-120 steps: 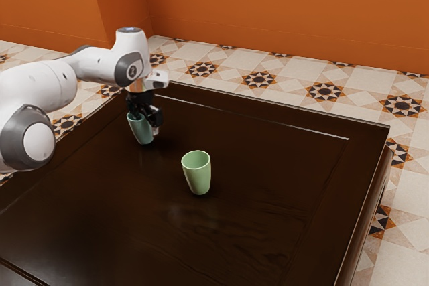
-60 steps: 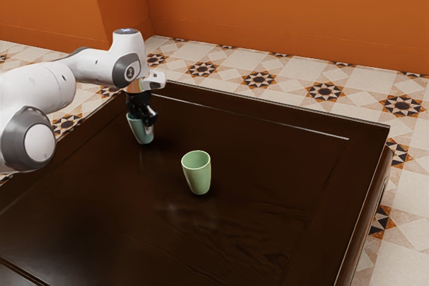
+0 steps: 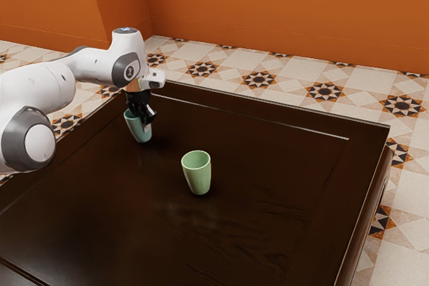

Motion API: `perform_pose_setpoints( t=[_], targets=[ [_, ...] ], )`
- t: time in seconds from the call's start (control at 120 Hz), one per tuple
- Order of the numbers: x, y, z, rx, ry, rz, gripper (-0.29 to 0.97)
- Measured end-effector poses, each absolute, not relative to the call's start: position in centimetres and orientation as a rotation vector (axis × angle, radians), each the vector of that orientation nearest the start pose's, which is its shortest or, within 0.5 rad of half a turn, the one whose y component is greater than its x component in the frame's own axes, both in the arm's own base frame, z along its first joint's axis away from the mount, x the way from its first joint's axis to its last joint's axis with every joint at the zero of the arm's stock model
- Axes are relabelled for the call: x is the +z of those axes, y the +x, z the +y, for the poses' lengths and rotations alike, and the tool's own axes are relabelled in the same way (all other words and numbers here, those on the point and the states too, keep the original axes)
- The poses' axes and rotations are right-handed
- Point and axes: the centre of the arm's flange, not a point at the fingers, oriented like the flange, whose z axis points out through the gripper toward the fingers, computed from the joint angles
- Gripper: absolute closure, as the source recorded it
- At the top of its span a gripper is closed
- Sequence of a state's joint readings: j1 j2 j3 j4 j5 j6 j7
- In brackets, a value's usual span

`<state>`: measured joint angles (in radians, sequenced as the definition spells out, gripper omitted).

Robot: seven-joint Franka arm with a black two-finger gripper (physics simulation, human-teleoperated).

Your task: Place the left cup onto the right cup

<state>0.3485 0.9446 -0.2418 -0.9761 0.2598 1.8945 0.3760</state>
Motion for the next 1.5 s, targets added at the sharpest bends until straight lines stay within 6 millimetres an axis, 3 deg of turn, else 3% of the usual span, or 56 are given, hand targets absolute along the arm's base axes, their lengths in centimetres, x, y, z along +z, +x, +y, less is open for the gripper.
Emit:
perform_pose_setpoints(
  t=[0.083, 0.183, 0.367, 0.633, 0.792, 0.967, 1.083, 1.5],
  targets=[
    [30.5, 76.1, 17.0, 0.018, -3.061, 0.394, 0.78],
    [32.8, 76.2, 16.6, -0.017, -3.045, 0.394, 0.78],
    [37.0, 75.4, 13.6, -0.043, -3.017, 0.438, 0.78],
    [43.9, 71.5, 2.8, -0.066, -2.98, 0.597, 0.79],
    [46.6, 67.0, -4.3, -0.08, -2.961, 0.693, 0.79],
    [47.1, 63.0, -11.3, -0.106, -2.954, 0.787, 0.79],
    [47.1, 61.7, -14.6, -0.132, -2.955, 0.819, 0.79],
    [44.1, 60.6, -15.3, -0.105, -2.996, 0.704, 0.79]
  ],
)
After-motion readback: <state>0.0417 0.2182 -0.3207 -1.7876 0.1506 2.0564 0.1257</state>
